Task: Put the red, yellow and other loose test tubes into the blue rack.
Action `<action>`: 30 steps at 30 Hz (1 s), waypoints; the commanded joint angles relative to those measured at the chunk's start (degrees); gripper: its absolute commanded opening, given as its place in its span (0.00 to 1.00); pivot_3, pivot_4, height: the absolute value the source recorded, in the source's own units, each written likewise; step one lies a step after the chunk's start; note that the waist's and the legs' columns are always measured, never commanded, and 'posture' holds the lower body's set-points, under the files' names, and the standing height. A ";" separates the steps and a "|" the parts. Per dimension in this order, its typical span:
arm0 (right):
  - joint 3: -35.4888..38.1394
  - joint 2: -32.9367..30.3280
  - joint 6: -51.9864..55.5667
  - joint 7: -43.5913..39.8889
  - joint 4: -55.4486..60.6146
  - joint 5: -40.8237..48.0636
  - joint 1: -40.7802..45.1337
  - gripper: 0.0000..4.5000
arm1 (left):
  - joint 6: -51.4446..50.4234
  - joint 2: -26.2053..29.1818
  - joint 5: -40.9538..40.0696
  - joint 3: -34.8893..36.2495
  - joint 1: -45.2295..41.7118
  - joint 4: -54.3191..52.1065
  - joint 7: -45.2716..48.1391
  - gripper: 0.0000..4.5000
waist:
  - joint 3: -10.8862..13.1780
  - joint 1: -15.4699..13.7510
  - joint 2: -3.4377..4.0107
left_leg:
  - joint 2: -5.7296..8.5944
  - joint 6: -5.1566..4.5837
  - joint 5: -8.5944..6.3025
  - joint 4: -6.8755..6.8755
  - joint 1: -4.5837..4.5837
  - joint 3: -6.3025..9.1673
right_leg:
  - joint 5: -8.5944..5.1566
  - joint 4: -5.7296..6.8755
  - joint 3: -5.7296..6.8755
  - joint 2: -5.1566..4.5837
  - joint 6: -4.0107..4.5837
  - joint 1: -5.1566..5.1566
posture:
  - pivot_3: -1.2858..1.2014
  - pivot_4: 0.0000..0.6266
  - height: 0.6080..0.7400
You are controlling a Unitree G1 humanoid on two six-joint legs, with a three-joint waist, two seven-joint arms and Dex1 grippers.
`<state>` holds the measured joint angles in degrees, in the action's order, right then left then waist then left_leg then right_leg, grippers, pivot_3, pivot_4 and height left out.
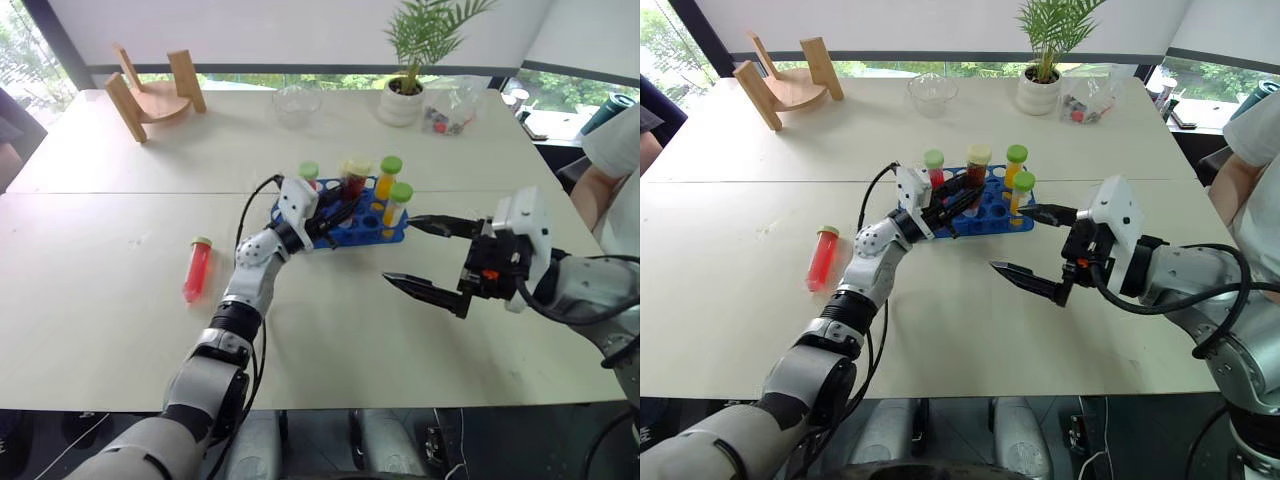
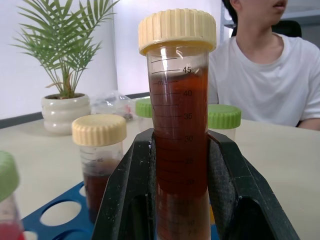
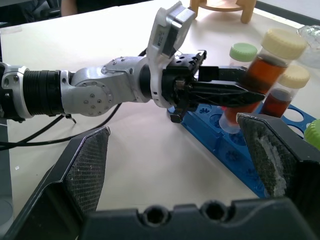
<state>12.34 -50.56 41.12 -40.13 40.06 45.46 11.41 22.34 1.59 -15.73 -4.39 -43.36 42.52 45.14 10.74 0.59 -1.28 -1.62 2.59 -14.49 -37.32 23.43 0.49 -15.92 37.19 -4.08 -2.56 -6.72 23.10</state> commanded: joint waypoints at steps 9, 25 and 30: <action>3.41 -0.53 0.81 2.24 3.37 2.03 -0.75 1.00 | 7.68 -2.53 3.08 2.39 -4.81 9.84 -0.23 0.18 | 0.00 -0.01 0.00 | 0.00 -0.01 -0.01 0.02 0.00 0.02 | 0.00 0.00 0.01 0.02 0.00 0.00 | 0.52 0.24 1.00; 3.52 -0.73 1.05 3.09 3.71 2.37 -0.91 1.00 | 8.06 -3.13 5.00 3.66 -6.27 16.39 0.37 0.18 | 0.00 0.01 -0.01 | 0.00 -0.01 -0.01 0.02 0.00 0.03 | 0.00 0.01 0.01 0.02 0.00 0.00 | 0.52 0.24 1.00; 3.16 -0.71 0.82 3.08 3.51 1.99 -0.88 1.00 | 7.43 -1.24 6.71 2.58 -4.67 15.29 1.74 0.71 | -0.01 0.06 -0.01 | 0.00 -0.01 -0.01 0.02 -0.02 0.02 | 0.00 0.01 0.01 0.02 0.00 -0.01 | 0.52 0.24 1.00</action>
<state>14.04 -50.67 42.58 -37.34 41.54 47.35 10.12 30.23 -0.13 -9.90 -1.41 -48.75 58.69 46.05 10.73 0.65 -1.29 -1.62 2.58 -14.50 -37.31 23.40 0.51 -15.92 37.20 -4.07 -2.53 -6.72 23.08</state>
